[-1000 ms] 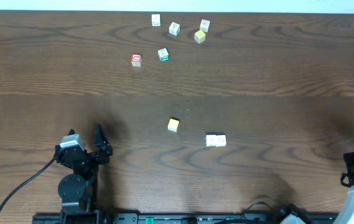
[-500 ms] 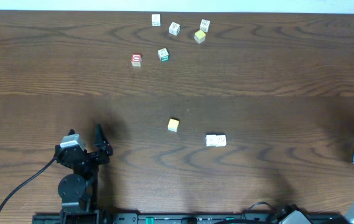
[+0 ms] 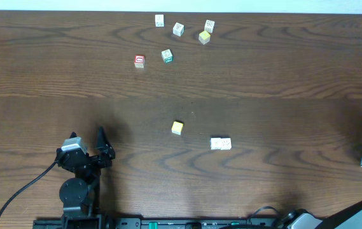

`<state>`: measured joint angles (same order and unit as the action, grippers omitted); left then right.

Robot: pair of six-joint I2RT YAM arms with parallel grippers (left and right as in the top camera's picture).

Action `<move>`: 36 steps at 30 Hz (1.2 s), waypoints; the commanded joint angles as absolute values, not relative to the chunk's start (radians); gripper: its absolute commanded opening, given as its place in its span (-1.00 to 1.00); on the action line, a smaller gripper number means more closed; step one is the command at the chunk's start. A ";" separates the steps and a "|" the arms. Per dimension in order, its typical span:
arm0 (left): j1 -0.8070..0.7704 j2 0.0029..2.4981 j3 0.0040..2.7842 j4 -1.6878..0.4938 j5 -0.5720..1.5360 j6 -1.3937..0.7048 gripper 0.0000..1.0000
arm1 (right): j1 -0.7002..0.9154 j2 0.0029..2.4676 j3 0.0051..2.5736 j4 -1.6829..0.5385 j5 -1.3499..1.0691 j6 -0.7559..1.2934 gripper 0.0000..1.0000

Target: Lift 5 blocks

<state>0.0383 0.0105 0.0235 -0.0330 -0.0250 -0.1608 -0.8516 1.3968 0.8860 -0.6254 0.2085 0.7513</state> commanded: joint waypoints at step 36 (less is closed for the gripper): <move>0.043 0.006 0.004 -0.071 -0.037 -0.167 0.53 | -0.885 1.604 0.881 -0.404 0.167 0.763 0.24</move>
